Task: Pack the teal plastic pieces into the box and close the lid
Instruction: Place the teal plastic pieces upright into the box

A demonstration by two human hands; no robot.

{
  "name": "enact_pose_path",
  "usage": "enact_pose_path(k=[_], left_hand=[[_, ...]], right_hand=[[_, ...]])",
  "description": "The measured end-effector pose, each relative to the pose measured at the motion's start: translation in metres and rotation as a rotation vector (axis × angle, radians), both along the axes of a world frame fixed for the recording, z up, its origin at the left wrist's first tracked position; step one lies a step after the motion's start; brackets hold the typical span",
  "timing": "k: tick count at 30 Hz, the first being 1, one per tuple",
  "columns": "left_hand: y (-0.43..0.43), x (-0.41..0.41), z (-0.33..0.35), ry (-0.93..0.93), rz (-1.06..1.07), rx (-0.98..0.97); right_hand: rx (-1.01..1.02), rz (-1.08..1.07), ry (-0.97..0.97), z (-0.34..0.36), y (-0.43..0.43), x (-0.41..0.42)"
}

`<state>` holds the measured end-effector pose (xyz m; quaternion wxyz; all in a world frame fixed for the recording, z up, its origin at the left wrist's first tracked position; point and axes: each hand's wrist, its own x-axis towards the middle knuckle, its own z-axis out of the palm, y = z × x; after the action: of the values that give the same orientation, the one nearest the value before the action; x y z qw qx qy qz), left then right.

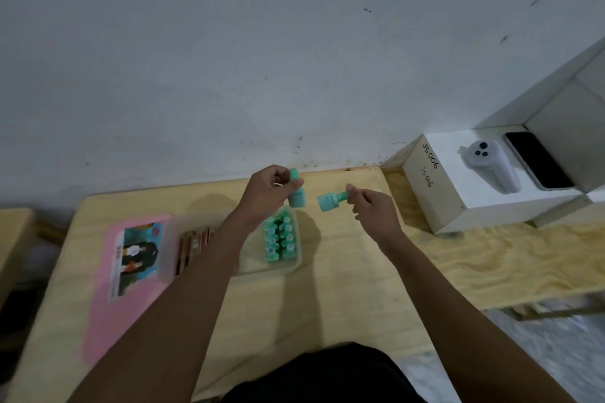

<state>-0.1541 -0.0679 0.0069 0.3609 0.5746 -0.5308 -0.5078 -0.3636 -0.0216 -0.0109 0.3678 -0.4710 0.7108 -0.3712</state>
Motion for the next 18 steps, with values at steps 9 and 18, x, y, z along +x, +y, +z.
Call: enact_pose_path(k=[9,18], left_hand=[[0.051,0.047,-0.004,-0.103,0.026,-0.068],[0.084,0.062,-0.027,-0.365,0.015,-0.086]], right_hand=[[-0.023,0.269,0.208,-0.002,0.032,0.041],[-0.078,0.551,0.800,-0.026,0.049,0.075]])
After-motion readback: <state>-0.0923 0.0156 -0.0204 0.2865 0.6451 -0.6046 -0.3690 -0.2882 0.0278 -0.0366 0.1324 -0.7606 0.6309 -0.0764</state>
